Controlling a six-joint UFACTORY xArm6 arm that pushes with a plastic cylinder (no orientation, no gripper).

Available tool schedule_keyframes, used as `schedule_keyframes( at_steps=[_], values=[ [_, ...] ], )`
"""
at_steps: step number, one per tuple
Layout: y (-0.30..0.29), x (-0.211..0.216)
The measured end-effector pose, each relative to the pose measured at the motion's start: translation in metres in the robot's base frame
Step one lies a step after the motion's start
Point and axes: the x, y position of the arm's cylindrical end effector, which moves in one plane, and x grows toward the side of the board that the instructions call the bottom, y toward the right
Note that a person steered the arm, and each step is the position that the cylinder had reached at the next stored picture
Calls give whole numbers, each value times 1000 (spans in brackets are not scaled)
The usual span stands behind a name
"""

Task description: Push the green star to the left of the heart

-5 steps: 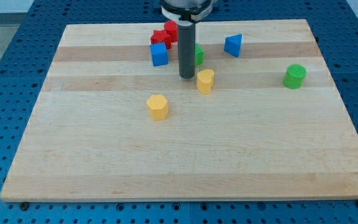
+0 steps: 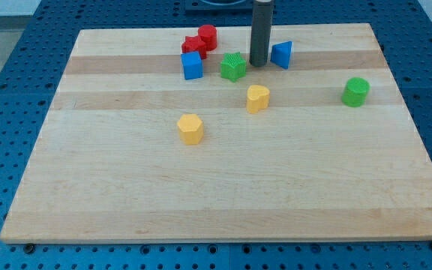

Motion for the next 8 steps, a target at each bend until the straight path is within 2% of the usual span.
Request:
schedule_keyframes(
  at_steps=[2, 7, 8],
  values=[
    [-30, 0],
    [-67, 69],
    [-67, 53]
  ],
)
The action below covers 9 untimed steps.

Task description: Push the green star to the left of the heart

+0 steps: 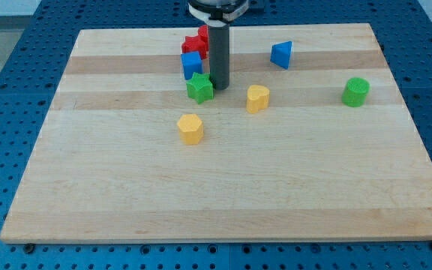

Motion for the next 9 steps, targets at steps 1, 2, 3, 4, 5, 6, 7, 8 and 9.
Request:
schedule_keyframes(
  at_steps=[1, 2, 3, 4, 5, 6, 7, 8, 9],
  values=[
    [0, -14],
    [0, -12],
    [-1, -2],
    [-10, 2],
    [-23, -1],
    [-39, -1],
    [-51, -12],
    [-73, -23],
    [-103, -22]
  ],
)
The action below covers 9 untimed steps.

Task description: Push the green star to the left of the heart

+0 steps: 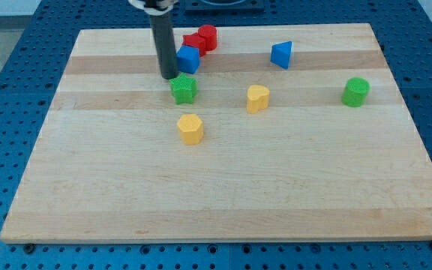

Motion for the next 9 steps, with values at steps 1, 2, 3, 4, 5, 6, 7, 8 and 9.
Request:
schedule_keyframes(
  at_steps=[1, 2, 3, 4, 5, 6, 7, 8, 9],
  values=[
    [-11, 6],
    [-5, 11],
    [14, 18],
    [25, 25],
    [42, 34],
    [62, 35],
    [65, 34],
    [39, 34],
    [9, 44]
  ],
)
